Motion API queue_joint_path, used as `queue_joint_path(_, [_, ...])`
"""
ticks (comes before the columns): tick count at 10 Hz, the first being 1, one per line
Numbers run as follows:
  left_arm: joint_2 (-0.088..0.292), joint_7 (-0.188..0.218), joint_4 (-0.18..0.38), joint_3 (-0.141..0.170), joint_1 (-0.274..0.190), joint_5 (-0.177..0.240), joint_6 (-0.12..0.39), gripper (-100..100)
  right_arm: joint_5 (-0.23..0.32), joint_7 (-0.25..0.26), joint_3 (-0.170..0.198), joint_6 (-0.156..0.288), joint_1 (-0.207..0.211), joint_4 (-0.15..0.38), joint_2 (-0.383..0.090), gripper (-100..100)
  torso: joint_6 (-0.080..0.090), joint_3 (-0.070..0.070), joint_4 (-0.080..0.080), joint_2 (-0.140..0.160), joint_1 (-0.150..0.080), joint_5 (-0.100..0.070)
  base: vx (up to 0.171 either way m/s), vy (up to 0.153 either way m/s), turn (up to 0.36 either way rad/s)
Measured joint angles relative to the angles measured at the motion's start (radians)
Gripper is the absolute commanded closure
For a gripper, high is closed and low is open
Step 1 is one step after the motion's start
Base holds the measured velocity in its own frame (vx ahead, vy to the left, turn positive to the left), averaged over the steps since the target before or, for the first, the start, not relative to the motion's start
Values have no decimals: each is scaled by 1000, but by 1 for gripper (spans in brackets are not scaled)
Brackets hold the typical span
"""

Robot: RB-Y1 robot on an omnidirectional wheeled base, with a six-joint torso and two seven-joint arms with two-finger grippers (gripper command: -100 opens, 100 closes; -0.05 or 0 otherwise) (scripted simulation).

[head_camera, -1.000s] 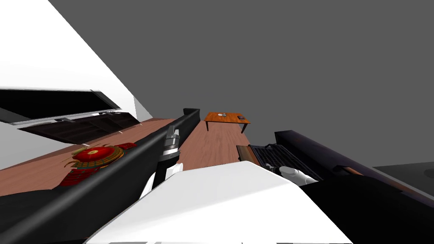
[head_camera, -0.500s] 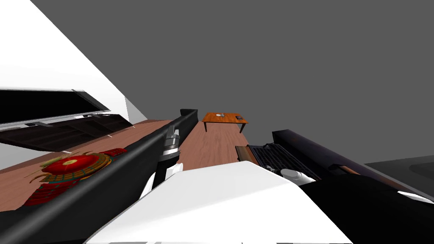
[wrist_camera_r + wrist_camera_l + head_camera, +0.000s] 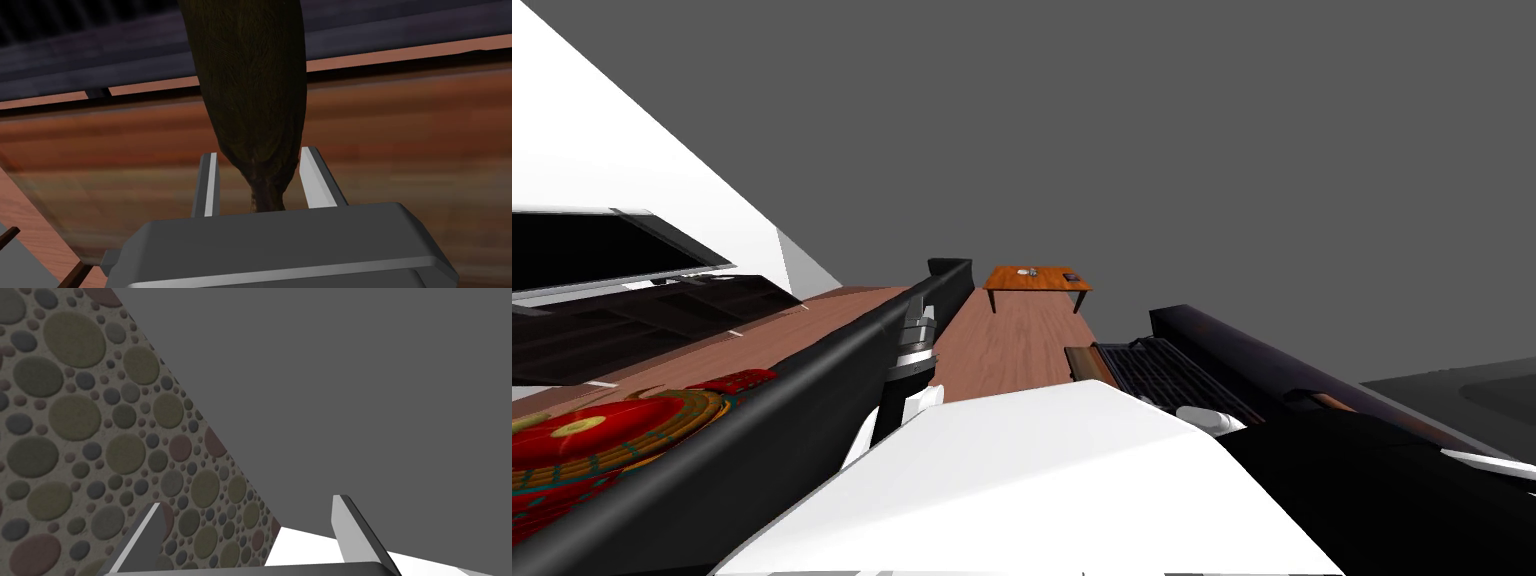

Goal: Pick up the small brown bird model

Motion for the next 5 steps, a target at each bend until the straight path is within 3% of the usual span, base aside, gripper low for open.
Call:
queue_joint_path(2, [0, 0, 0, 0, 0, 0, 0, 0, -15, 2, 25, 28, 9, -52, -24, 100, 3, 0, -1, 1, 0, 1, 69, -20, -142])
queue_joint_path(4, [0, 0, 0, 0, 0, 0, 0, 0, -34, 5, 65, 64, 1, -97, -38, 100, 0, 0, 0, 0, 0, 0, 25, -6, -9])
queue_joint_path(5, [0, 0, 0, 0, 0, 0, 0, 0, -34, 4, 65, 64, 0, -99, -37, 0, 0, 1, 0, 2, 1, 1, 0, 0, 0])
